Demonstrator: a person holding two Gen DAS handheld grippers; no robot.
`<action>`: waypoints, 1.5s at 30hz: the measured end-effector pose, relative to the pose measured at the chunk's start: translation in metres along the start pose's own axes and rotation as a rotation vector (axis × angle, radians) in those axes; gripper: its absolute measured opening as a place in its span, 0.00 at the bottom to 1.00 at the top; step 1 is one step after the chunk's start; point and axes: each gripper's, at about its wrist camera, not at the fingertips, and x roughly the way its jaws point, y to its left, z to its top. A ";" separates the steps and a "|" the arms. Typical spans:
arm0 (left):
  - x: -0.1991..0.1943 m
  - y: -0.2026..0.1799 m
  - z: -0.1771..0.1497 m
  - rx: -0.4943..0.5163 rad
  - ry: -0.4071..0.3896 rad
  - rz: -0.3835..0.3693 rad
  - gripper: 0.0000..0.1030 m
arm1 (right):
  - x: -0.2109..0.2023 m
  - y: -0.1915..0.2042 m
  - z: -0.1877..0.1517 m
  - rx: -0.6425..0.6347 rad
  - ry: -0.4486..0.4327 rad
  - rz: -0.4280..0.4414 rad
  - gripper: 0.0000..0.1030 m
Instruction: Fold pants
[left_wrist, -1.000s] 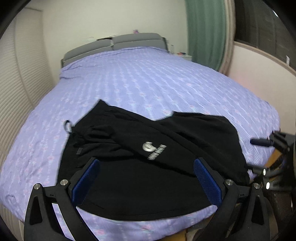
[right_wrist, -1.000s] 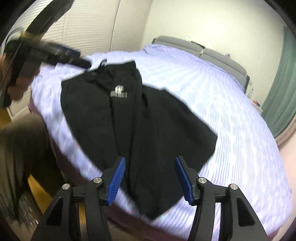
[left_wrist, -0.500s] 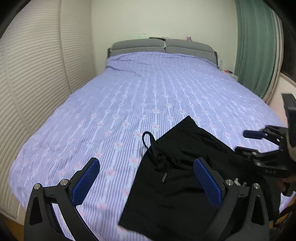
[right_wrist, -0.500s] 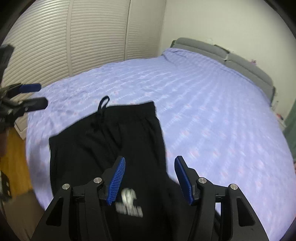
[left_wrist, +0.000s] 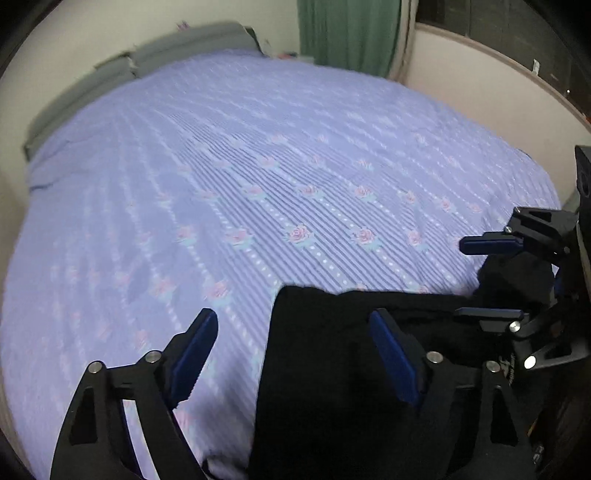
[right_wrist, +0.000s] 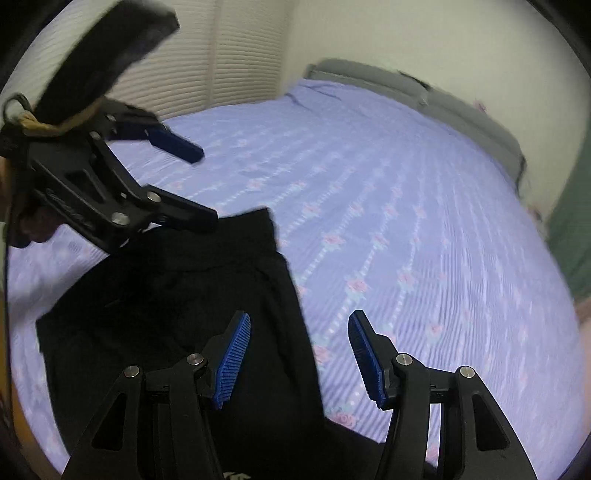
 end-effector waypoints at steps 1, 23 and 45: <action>0.008 0.005 0.004 -0.002 0.015 -0.033 0.79 | 0.004 -0.013 -0.002 0.047 0.009 0.011 0.55; -0.063 -0.002 -0.028 -0.060 -0.008 -0.089 0.08 | -0.014 -0.053 -0.010 0.179 0.001 0.018 0.55; -0.145 -0.065 -0.255 -0.314 -0.248 0.034 0.02 | -0.109 0.084 -0.074 -0.022 -0.006 0.042 0.55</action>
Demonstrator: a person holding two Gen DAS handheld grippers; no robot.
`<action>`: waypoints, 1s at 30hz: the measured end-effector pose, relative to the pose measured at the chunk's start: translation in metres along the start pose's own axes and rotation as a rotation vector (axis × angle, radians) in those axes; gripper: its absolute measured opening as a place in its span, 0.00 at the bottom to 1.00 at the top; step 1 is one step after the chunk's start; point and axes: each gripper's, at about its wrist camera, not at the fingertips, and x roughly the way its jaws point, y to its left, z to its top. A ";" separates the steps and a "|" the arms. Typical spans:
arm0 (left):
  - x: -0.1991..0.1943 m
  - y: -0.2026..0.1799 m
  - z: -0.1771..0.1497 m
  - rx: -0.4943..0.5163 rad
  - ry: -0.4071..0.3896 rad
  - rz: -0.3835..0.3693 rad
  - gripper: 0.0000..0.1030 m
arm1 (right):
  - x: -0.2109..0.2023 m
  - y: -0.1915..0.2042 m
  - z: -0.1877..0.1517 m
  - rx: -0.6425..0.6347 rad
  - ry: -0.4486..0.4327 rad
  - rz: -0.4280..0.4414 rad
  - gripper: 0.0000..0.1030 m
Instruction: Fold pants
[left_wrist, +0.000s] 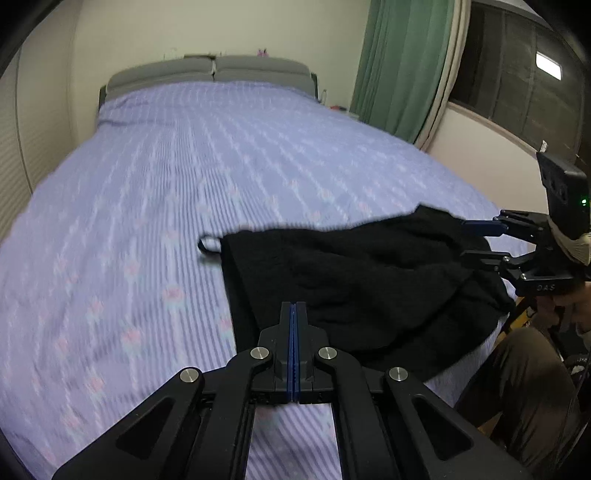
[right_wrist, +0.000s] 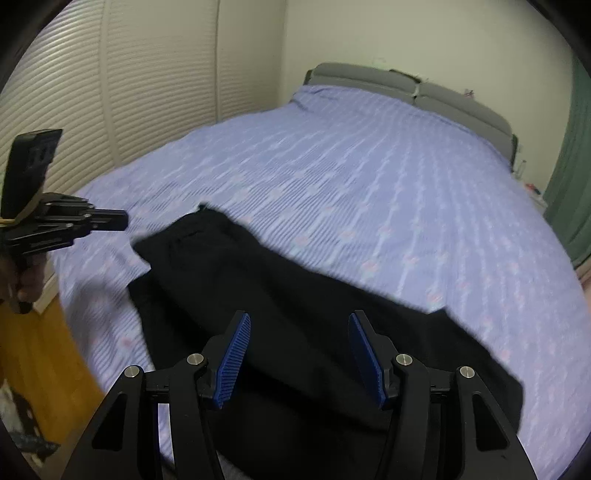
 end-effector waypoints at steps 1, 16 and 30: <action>0.000 -0.002 -0.007 -0.007 0.003 -0.001 0.02 | 0.003 0.007 -0.005 -0.008 0.011 0.004 0.55; 0.025 0.003 -0.035 -0.134 -0.022 -0.029 0.56 | 0.025 0.031 -0.036 -0.019 0.053 0.018 0.55; 0.037 0.022 -0.036 -0.249 -0.046 -0.072 0.11 | 0.034 0.021 -0.046 0.045 0.069 0.015 0.55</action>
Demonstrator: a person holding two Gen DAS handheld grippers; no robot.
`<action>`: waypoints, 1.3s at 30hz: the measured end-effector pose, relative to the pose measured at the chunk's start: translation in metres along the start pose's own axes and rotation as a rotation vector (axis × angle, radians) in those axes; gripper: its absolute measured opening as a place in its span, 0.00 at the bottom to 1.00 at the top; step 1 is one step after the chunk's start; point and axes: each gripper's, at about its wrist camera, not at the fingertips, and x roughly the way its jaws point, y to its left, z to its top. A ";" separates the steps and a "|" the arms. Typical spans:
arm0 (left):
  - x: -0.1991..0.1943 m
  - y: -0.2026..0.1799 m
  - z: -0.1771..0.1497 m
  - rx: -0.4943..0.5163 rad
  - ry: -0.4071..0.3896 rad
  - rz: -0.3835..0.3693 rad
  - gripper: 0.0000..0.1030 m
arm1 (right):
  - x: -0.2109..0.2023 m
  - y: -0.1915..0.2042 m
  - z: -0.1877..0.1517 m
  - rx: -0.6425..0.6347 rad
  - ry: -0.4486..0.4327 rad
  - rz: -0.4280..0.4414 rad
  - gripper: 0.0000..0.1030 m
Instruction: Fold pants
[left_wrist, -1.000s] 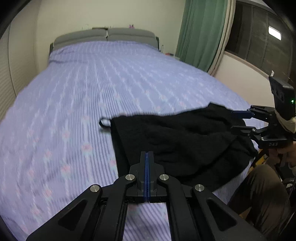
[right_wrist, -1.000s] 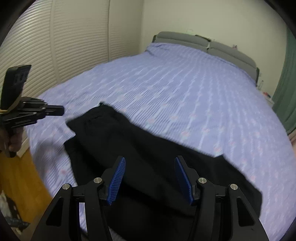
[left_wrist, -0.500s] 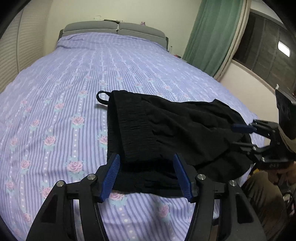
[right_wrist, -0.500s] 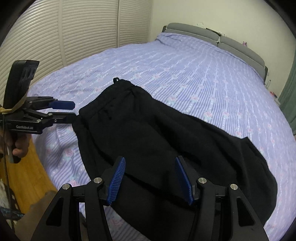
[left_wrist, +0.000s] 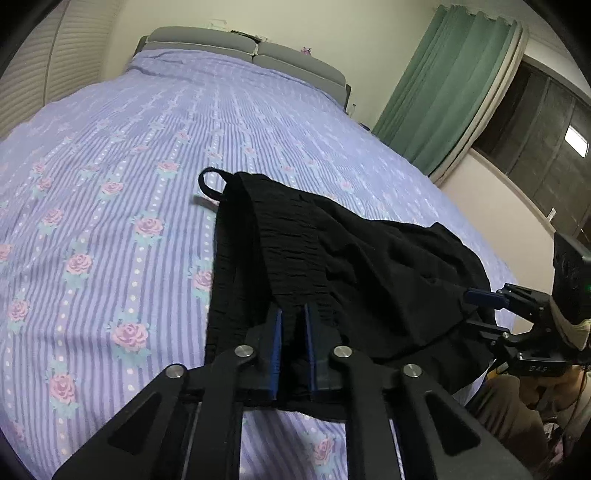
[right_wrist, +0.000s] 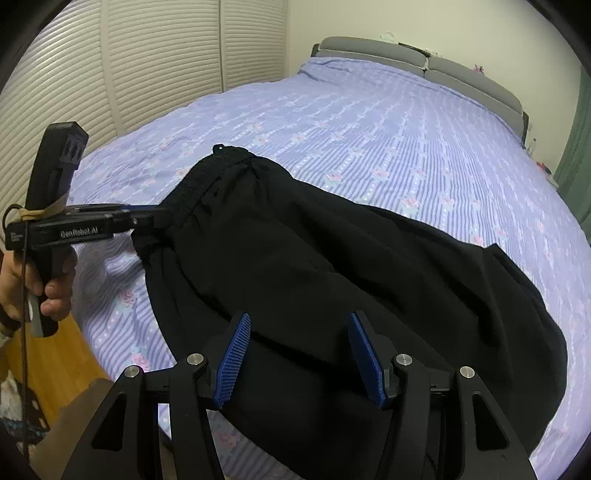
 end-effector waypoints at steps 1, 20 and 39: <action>-0.004 0.001 0.000 0.001 0.001 0.005 0.10 | 0.000 0.000 0.000 0.004 0.000 0.000 0.55; -0.011 0.023 -0.005 0.075 0.070 0.164 0.13 | -0.002 0.029 -0.002 -0.084 -0.036 -0.025 0.55; -0.039 -0.103 -0.038 0.291 -0.157 0.318 0.77 | -0.088 -0.025 -0.085 0.091 -0.195 -0.213 0.74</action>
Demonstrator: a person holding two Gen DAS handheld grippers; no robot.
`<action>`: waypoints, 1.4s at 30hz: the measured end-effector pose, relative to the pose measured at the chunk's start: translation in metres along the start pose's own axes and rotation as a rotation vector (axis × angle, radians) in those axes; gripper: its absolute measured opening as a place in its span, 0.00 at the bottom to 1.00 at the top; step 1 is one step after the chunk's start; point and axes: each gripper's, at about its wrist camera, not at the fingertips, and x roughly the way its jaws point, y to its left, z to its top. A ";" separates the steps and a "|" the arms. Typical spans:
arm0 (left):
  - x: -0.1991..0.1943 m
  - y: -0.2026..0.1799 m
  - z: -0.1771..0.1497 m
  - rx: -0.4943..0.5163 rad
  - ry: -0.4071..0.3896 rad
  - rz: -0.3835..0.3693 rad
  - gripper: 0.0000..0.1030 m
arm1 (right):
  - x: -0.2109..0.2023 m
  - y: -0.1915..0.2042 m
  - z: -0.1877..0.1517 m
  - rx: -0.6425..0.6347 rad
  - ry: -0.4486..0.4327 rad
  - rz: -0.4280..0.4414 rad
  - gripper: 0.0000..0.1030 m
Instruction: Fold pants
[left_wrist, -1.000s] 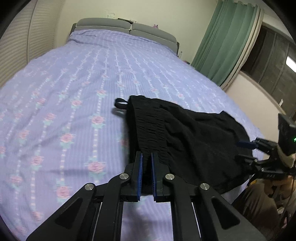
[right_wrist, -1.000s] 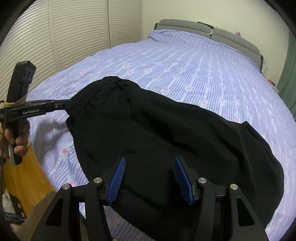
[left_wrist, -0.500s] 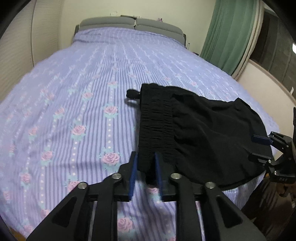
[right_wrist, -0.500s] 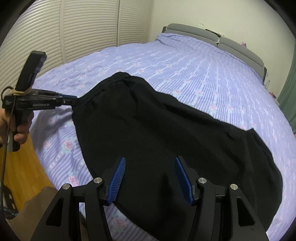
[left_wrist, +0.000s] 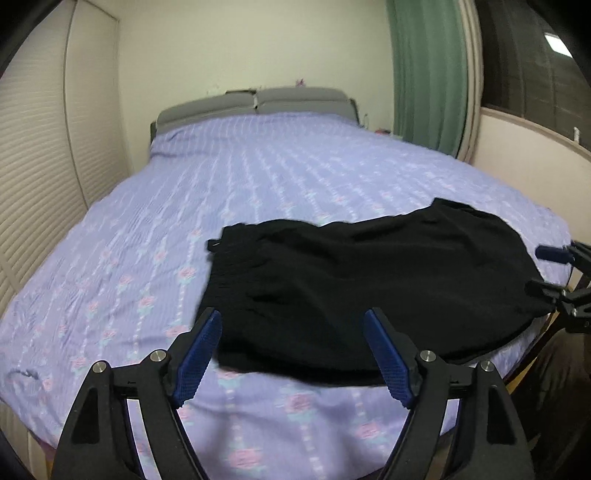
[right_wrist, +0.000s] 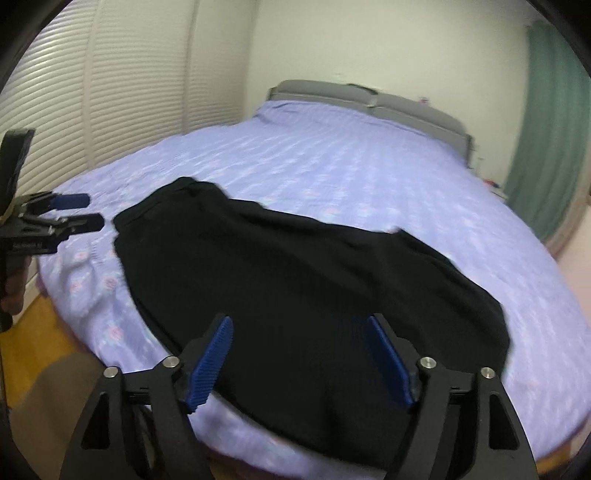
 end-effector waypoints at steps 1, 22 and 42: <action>0.001 -0.004 -0.001 -0.004 -0.001 -0.006 0.77 | -0.003 -0.003 -0.005 0.009 0.004 -0.012 0.74; 0.045 0.040 -0.045 -0.407 0.136 -0.136 0.80 | 0.004 0.025 -0.062 0.107 -0.008 -0.087 0.74; 0.072 0.075 -0.046 -0.697 0.195 -0.249 0.81 | 0.013 0.029 -0.024 0.157 -0.092 -0.088 0.74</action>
